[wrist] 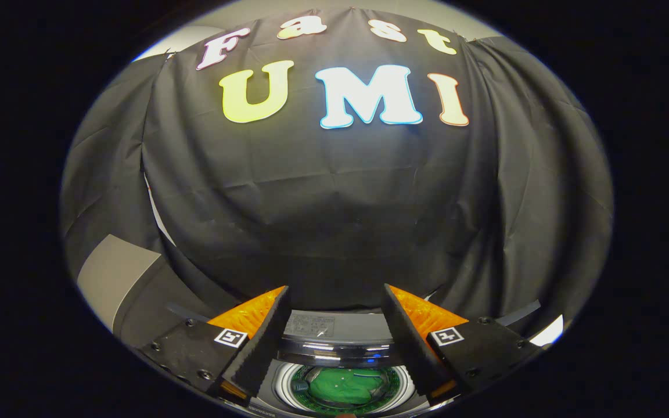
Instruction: Put the clothes into the washing machine and then close the washing machine lid.
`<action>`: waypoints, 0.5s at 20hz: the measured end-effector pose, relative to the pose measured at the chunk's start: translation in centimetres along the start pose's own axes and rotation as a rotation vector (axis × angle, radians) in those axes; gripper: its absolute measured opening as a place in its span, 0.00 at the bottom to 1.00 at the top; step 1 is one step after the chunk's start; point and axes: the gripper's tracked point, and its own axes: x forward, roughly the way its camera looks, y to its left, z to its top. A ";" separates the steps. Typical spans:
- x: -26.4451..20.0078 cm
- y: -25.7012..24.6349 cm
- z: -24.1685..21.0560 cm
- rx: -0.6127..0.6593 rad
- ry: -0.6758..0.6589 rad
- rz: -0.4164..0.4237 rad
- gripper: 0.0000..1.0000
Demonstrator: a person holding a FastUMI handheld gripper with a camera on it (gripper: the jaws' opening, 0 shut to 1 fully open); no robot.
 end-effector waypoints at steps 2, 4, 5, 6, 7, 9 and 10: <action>-0.3 0.0 -0.1 -0.001 -0.024 -0.005 0.99; -0.7 0.2 -0.4 -0.003 -0.039 -0.007 0.98; -0.8 0.2 -0.5 -0.001 -0.044 -0.008 0.98; -1.0 0.2 -0.7 -0.001 -0.048 -0.010 0.98; -1.2 0.2 -0.9 -0.003 -0.053 -0.011 0.98; -1.5 0.3 -1.1 -0.004 -0.068 -0.011 0.98; -1.7 0.3 -1.3 -0.004 -0.076 -0.012 0.99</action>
